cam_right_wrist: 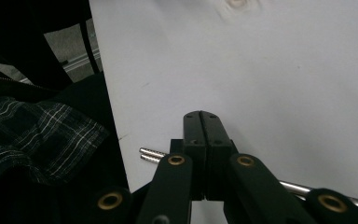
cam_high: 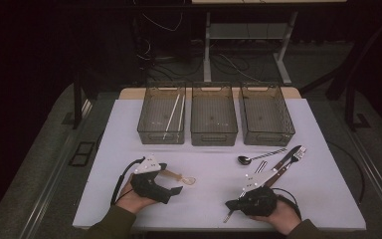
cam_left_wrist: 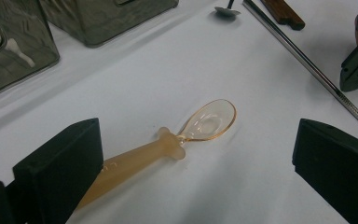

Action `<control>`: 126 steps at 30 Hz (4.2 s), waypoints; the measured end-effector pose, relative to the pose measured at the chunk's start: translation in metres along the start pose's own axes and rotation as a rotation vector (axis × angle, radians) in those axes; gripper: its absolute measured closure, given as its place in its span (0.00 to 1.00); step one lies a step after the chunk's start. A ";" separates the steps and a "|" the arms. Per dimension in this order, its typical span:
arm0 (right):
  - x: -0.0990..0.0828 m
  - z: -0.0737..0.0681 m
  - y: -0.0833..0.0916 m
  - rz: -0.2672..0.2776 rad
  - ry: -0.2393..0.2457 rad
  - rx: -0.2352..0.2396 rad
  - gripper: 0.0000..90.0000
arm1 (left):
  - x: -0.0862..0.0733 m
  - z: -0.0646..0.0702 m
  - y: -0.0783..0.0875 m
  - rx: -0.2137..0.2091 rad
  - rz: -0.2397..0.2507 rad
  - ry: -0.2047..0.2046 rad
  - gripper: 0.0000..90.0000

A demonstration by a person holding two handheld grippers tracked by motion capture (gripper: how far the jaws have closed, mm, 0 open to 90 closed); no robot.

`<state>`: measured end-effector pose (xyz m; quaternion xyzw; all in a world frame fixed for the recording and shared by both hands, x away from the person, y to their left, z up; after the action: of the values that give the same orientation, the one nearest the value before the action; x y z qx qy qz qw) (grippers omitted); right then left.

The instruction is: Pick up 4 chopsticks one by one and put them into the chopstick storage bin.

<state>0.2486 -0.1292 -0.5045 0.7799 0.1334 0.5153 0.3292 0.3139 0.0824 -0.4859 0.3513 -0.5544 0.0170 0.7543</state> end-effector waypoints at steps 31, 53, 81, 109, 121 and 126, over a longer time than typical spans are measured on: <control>-0.010 0.001 -0.004 -0.049 0.012 -0.012 1.00 | 0.001 0.001 0.001 -0.002 0.003 -0.007 0.01; -0.019 0.000 0.007 -0.073 0.009 -0.020 1.00 | 0.002 0.001 0.001 -0.003 0.009 -0.003 0.01; -0.035 0.003 0.029 -0.103 -0.003 -0.032 1.00 | 0.001 0.001 0.000 -0.004 0.003 -0.006 0.01; -0.020 0.050 0.065 -0.001 -0.063 -0.175 1.00 | 0.001 0.002 0.000 -0.001 0.000 -0.005 0.01; -0.011 0.143 0.089 0.027 -0.227 -0.432 1.00 | 0.001 0.001 0.000 -0.001 -0.002 -0.011 0.01; -0.017 0.162 0.088 0.002 -0.273 -0.476 1.00 | 0.001 0.001 0.000 -0.003 -0.003 -0.013 0.01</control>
<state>0.3735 -0.2655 -0.5000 0.7429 -0.0377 0.4226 0.5178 0.3133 0.0813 -0.4851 0.3510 -0.5588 0.0129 0.7512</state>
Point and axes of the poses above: each handheld gripper's, and its own axes: y roughly backward along the jaws, x roughly out of its top, z roughly to its right, the point moved 9 cm from there along -y, roughly forward along the jaws, and after that the axes turned 3 degrees about z, right-handed, at the moved point
